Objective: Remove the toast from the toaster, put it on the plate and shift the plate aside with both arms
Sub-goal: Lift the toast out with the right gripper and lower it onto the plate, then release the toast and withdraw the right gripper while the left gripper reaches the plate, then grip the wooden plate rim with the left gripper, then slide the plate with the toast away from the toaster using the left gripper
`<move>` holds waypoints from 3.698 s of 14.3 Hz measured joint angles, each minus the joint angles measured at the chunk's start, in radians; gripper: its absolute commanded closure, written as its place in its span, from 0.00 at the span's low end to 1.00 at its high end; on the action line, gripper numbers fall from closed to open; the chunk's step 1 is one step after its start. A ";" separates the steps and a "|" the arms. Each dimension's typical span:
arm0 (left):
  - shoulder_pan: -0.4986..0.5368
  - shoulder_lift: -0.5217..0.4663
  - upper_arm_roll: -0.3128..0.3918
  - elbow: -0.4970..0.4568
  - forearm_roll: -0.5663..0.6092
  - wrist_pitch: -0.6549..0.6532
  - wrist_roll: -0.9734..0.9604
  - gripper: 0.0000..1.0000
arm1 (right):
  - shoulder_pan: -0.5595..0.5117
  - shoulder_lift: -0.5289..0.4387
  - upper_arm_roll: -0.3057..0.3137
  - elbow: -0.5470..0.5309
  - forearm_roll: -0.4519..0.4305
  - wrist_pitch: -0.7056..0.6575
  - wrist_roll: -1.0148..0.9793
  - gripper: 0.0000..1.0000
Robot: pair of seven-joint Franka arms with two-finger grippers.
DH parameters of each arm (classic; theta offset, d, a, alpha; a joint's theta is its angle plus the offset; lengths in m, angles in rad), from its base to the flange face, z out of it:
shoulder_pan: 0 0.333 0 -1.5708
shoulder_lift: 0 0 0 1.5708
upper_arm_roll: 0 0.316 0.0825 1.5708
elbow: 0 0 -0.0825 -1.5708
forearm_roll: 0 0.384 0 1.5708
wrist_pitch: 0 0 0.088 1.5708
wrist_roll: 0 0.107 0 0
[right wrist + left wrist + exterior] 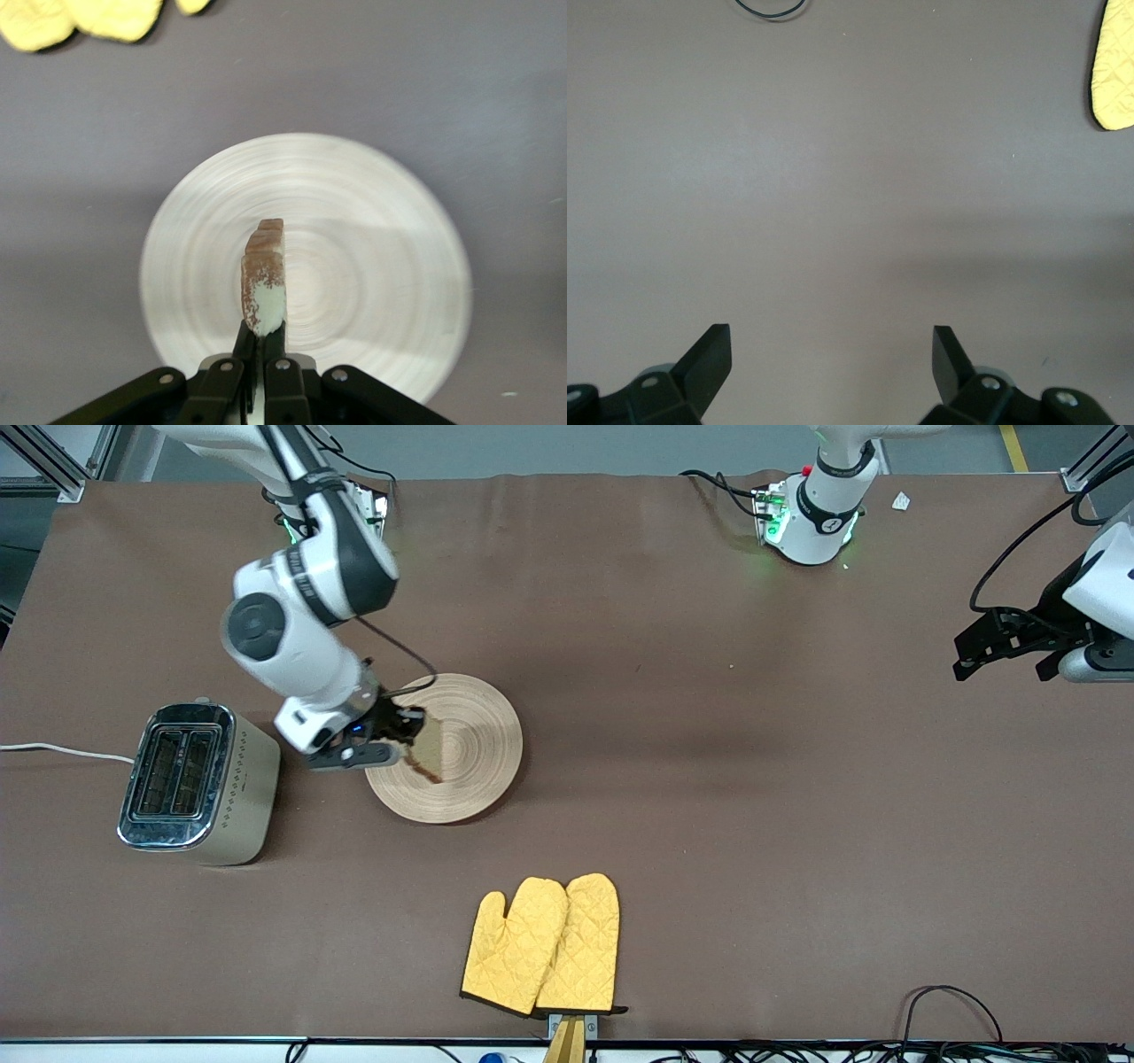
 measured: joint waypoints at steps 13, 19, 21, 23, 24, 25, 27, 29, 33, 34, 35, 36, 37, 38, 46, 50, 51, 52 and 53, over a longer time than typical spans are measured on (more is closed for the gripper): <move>-0.024 0.157 -0.009 -0.010 -0.134 -0.009 0.000 0.00 | -0.111 -0.010 -0.032 -0.166 -0.189 0.128 -0.127 0.00; -0.136 0.400 -0.016 -0.010 -0.594 0.057 -0.009 0.00 | -0.189 -0.028 -0.034 0.062 -0.194 -0.217 -0.142 0.00; -0.165 0.500 -0.016 -0.009 -0.782 0.096 0.012 0.00 | -0.268 -0.036 -0.035 0.175 -0.197 -0.305 -0.179 0.00; -0.220 0.599 -0.019 0.008 -0.927 0.166 0.086 0.00 | -0.365 -0.041 -0.037 0.293 -0.196 -0.379 -0.255 0.00; -0.259 0.648 -0.020 0.030 -0.983 0.200 0.113 0.00 | -0.408 -0.042 -0.037 0.345 -0.195 -0.425 -0.282 0.00; -0.302 0.696 -0.021 0.061 -1.030 0.237 0.129 0.00 | -0.441 -0.043 -0.037 0.392 -0.194 -0.477 -0.298 0.00; -0.390 0.782 -0.024 0.122 -1.090 0.346 0.158 0.00 | -0.473 -0.046 -0.037 0.480 -0.191 -0.588 -0.304 0.00; -0.471 0.847 -0.024 0.161 -1.136 0.462 0.217 0.00 | -0.503 -0.050 -0.036 0.572 -0.157 -0.697 -0.304 0.00; -0.575 0.929 -0.024 0.180 -1.283 0.597 0.387 0.05 | -0.574 -0.070 -0.036 0.677 -0.127 -0.856 -0.372 0.00; -0.592 0.942 -0.024 0.181 -1.315 0.618 0.421 0.13 | -0.575 -0.074 -0.035 0.679 -0.125 -0.861 -0.374 0.00; -0.610 0.955 -0.024 0.182 -1.350 0.640 0.455 0.34 | -0.574 -0.074 -0.031 0.679 -0.123 -0.861 -0.374 0.00; -0.627 0.966 -0.024 0.183 -1.381 0.661 0.491 0.62 | -0.573 -0.073 -0.027 0.679 -0.123 -0.857 -0.374 0.00; -0.643 0.976 -0.023 0.183 -1.409 0.679 0.533 0.76 | -0.570 -0.072 -0.022 0.679 -0.123 -0.851 -0.374 0.00; -0.656 0.986 -0.023 0.183 -1.427 0.691 0.571 0.94 | -0.565 -0.071 -0.018 0.679 -0.123 -0.847 -0.374 0.00; -0.628 0.956 -0.003 0.218 -1.380 0.682 0.641 1.00 | -0.547 -0.070 -0.013 0.677 -0.123 -0.850 -0.374 0.00; -0.401 0.852 0.013 0.218 -1.188 0.430 0.574 1.00 | -0.534 -0.069 -0.012 0.677 -0.123 -0.853 -0.374 0.00; -0.308 0.836 0.015 0.218 -1.145 0.325 0.574 1.00 | -0.533 -0.070 -0.012 0.677 -0.123 -0.853 -0.374 0.00; -0.214 0.827 0.015 0.219 -1.105 0.222 0.576 1.00 | -0.532 -0.069 -0.012 0.677 -0.123 -0.853 -0.374 0.00; -0.127 0.825 0.016 0.219 -1.075 0.137 0.582 1.00 | -0.532 -0.070 -0.012 0.677 -0.123 -0.853 -0.374 0.00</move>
